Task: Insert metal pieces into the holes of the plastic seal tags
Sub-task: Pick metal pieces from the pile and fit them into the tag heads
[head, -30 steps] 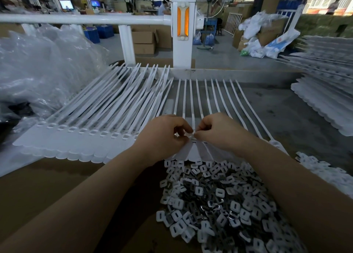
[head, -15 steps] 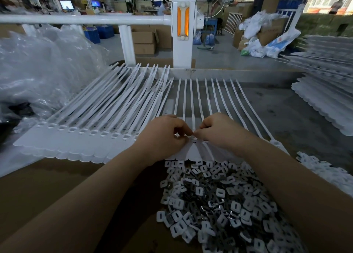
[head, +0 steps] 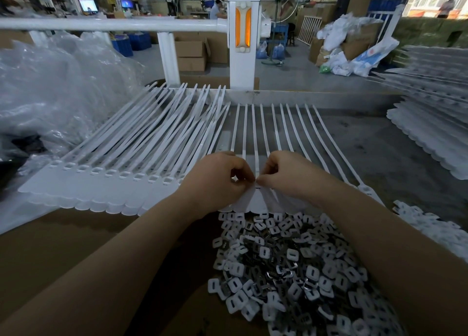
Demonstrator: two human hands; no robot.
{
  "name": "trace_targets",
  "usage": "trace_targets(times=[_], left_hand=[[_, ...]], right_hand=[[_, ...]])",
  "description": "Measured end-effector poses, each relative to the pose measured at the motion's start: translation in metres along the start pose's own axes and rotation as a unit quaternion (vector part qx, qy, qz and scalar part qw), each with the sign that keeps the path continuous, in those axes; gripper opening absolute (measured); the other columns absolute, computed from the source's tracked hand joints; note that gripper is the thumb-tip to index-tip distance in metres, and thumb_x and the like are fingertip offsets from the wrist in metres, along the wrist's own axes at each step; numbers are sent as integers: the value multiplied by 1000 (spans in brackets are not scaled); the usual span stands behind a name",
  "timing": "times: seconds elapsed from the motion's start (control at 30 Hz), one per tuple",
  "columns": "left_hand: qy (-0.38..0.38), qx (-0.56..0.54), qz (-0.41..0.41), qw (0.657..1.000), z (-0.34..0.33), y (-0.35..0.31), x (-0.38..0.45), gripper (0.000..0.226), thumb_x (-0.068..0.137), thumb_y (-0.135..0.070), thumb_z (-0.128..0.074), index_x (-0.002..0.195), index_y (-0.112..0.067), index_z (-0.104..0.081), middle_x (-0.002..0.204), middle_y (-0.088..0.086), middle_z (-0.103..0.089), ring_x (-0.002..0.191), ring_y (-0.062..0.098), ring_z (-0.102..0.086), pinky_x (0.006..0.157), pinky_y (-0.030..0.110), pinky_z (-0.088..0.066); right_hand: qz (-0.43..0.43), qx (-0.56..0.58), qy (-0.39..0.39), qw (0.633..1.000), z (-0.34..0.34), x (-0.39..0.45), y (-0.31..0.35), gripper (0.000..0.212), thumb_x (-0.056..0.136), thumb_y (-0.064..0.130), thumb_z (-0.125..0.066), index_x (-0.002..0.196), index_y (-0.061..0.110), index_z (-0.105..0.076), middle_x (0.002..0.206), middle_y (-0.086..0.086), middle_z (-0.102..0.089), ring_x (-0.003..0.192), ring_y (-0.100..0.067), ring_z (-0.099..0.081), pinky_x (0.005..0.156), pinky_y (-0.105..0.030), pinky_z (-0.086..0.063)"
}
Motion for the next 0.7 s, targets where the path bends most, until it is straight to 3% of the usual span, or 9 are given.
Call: trace_targets(times=[0.07,0.2,0.5,0.7], left_hand=[[-2,-6,2,1000,1,-1,-1,13,82,-19,-74,89,-30,-72,82,-18,-60,79,0,-60,72,19,-50],[15,38,-34,999,2,-8,-1,18,85,-17,-68,96,-31,-74,86,-16,-57,79,3,-58,72,24,-50],[57,219,-145,963,1,-26,-3,29,94,-29,-46,115,-33,-67,105,-8,-61,99,14,-54,89,33,-44],[61,216,-152,963,-1,-24,-1,26,93,-27,-51,110,-32,-69,102,-6,-61,97,16,-53,87,34,-43]], right_hand=[[-5,36,-2,999,2,1,-3,9,94,21,-59,88,18,-65,89,-1,-66,83,-14,-62,74,-32,-51],[-33,91,-15,995,7,4,-10,17,97,15,-50,93,18,-66,85,0,-64,76,-14,-58,71,-32,-50],[-9,78,-10,997,4,6,-12,19,93,21,-57,78,33,-60,88,6,-65,78,-11,-60,62,-26,-47],[10,92,14,996,8,5,-10,11,90,22,-63,83,30,-66,87,6,-68,77,-10,-63,59,-25,-50]])
Point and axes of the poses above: each hand's wrist, its own x-axis towards the middle knuckle, its own z-axis out of the back of the hand, y = z × x, the point moved 5 cm from there along x, towards the middle knuckle
